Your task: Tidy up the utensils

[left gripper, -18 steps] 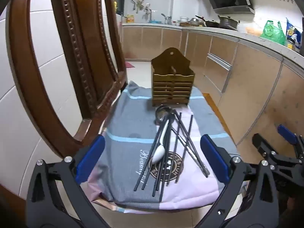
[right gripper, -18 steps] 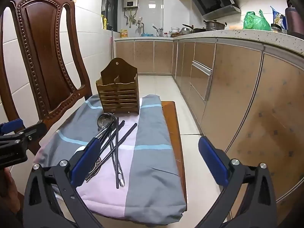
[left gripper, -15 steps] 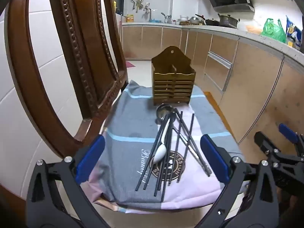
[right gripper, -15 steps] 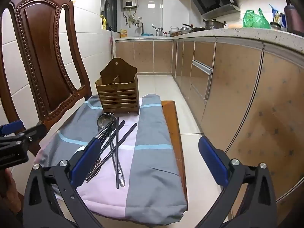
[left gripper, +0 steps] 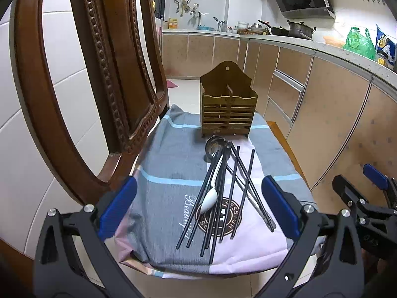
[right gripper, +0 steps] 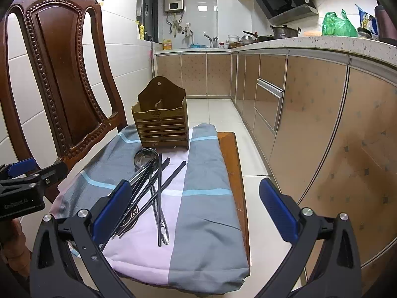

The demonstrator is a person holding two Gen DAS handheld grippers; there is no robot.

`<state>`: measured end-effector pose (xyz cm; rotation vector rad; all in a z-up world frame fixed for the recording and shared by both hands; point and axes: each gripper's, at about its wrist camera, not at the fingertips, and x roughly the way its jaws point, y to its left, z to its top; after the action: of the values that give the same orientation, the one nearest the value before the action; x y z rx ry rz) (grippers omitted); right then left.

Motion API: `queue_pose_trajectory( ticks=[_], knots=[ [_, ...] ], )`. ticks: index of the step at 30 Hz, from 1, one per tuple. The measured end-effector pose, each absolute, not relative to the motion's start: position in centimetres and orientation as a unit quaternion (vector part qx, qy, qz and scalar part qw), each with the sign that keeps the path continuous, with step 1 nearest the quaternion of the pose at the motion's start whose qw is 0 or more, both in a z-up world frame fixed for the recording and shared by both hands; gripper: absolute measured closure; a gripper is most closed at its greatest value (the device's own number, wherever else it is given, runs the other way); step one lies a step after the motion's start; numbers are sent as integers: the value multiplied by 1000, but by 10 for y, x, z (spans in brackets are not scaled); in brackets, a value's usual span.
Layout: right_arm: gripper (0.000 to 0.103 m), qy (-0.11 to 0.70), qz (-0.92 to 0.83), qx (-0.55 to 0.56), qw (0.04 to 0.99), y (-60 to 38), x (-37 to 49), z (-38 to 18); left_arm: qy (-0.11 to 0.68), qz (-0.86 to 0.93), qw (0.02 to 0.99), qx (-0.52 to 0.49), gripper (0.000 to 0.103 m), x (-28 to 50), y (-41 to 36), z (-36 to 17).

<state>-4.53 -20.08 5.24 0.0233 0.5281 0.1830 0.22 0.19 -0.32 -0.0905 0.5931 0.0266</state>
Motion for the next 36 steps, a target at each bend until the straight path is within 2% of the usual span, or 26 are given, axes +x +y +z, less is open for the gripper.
queue_pose_trajectory(
  ticks=[21, 30, 33, 36],
  knots=[
    [3, 261, 99, 16, 960, -184, -43, 39, 294, 12, 955, -42, 4, 4, 3, -4],
    [3, 259, 108, 18, 960, -183, -45, 37, 273, 16, 961, -30, 4, 6, 7, -10],
    [3, 260, 111, 22, 959, -185, -45, 37, 240, 19, 971, -8, 4, 4, 5, -5],
    [3, 261, 113, 20, 959, -186, -44, 36, 252, 4, 968, -19, 4, 4, 5, -4]
  ],
)
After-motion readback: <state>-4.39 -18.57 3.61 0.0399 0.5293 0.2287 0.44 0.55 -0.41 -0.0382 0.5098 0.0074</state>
